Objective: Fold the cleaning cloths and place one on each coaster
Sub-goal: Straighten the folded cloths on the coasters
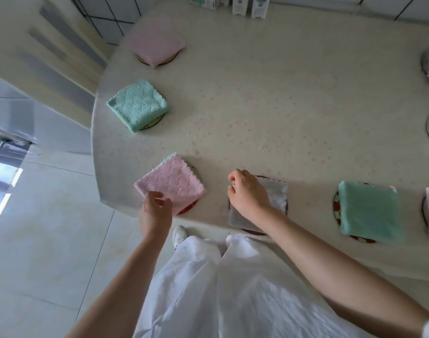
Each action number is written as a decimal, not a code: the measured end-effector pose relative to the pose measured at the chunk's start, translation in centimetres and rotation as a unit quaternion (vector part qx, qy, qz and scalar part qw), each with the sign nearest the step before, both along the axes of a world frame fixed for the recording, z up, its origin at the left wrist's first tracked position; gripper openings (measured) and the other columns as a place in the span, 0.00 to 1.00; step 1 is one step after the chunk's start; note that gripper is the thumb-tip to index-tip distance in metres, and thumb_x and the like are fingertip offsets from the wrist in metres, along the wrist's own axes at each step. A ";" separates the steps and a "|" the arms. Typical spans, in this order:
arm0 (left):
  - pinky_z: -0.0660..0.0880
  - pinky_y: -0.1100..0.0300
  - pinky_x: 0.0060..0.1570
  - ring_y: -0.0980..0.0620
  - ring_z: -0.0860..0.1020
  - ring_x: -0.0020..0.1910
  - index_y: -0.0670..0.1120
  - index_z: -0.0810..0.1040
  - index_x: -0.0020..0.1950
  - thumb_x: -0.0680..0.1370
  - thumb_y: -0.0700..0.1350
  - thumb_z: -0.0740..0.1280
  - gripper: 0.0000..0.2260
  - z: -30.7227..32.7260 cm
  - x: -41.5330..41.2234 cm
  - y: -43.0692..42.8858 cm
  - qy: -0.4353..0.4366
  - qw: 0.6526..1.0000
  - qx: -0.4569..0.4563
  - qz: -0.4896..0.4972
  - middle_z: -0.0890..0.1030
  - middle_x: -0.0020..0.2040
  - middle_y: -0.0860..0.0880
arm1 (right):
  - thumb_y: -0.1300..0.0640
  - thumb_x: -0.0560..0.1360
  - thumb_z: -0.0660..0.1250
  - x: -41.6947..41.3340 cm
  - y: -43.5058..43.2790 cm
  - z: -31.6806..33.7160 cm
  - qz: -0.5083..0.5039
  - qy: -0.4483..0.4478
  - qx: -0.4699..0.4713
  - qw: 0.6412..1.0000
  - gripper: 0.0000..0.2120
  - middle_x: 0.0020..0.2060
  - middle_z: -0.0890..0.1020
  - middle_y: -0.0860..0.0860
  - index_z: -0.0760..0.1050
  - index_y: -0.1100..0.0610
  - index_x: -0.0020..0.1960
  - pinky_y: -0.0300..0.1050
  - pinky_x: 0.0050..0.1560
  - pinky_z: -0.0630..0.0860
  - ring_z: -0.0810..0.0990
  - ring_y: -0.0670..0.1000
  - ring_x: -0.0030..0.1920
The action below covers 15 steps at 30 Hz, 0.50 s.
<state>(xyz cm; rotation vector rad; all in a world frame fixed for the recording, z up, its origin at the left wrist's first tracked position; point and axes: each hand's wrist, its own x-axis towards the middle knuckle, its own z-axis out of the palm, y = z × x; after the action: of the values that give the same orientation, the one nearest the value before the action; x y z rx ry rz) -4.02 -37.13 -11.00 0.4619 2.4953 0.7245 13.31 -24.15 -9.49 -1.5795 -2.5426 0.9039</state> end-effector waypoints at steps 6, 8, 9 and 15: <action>0.77 0.50 0.45 0.45 0.80 0.43 0.44 0.72 0.51 0.74 0.43 0.68 0.08 -1.1 -4.7 -1.8 -0.123 0.991 0.020 0.051 0.81 0.44 0.47 | 0.59 0.76 0.62 -7.6 -1.6 -0.7 -0.024 0.004 -0.030 0.999 0.11 0.53 0.77 0.56 0.73 0.59 0.57 0.48 0.51 0.74 0.77 0.56 0.53; 0.79 0.46 0.48 0.45 0.82 0.42 0.42 0.73 0.50 0.73 0.44 0.69 0.09 -1.6 -6.0 -2.3 -0.200 0.976 0.016 0.080 0.82 0.41 0.45 | 0.58 0.76 0.61 -9.6 -1.9 -1.0 -0.031 -0.010 -0.034 0.999 0.11 0.54 0.77 0.56 0.73 0.59 0.58 0.46 0.50 0.72 0.77 0.55 0.53; 0.80 0.47 0.47 0.46 0.83 0.40 0.40 0.75 0.50 0.73 0.43 0.70 0.10 -1.7 -6.4 -2.5 -0.232 0.969 0.016 0.082 0.83 0.40 0.44 | 0.57 0.77 0.61 -10.4 -2.0 -1.2 -0.037 -0.016 -0.038 0.998 0.11 0.54 0.77 0.56 0.73 0.60 0.58 0.45 0.49 0.72 0.77 0.55 0.53; 0.79 0.46 0.47 0.45 0.80 0.37 0.40 0.79 0.36 0.73 0.37 0.67 0.06 -1.8 -7.7 -2.4 -0.314 0.946 0.032 0.078 0.83 0.35 0.41 | 0.56 0.77 0.60 -13.0 -1.5 -1.9 -0.088 -0.061 -0.070 0.992 0.12 0.54 0.77 0.60 0.72 0.63 0.56 0.47 0.49 0.71 0.76 0.59 0.53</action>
<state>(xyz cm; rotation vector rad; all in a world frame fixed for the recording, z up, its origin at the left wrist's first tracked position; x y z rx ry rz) -11.75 -39.51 -12.81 0.0328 1.9202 0.8562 0.35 -25.67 -11.43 -1.9210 -2.4126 1.0141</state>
